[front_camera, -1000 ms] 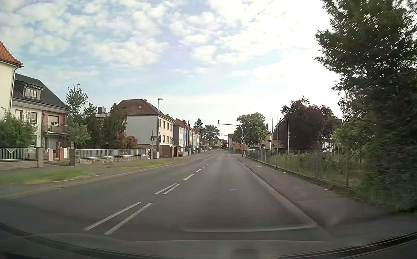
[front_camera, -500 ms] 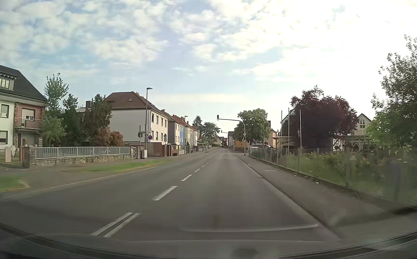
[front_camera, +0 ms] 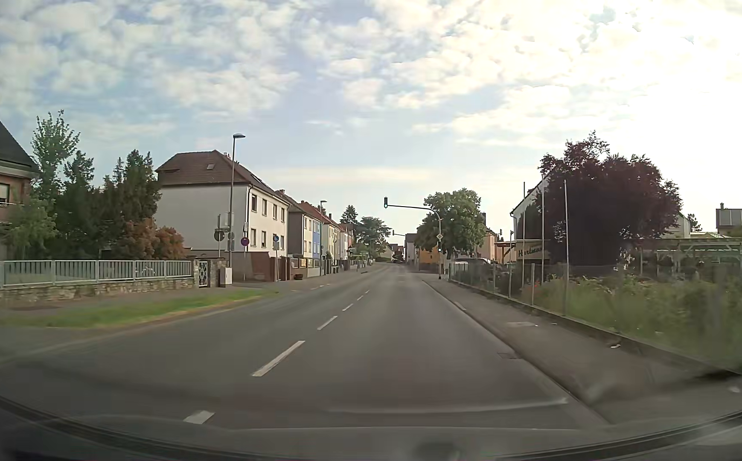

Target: Follow the waypoints while adhering to traffic rules and regulations

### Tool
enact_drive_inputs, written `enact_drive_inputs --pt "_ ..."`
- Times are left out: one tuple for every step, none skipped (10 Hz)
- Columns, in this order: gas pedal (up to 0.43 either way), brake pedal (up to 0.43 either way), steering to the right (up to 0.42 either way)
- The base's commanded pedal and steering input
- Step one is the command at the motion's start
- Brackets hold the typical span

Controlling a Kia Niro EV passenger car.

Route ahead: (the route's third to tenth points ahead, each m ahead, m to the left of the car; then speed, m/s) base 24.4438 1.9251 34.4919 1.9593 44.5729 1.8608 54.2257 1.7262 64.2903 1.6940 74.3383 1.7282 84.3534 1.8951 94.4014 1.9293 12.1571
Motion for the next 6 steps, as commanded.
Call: enact_drive_inputs --pt "0.039 0.018 0.004" --pt "0.039 0.018 0.004" --pt "0.039 0.018 0.005" --pt "0.039 0.018 0.004" --pt "0.028 0.018 0.004" --pt "0.028 0.018 0.004"
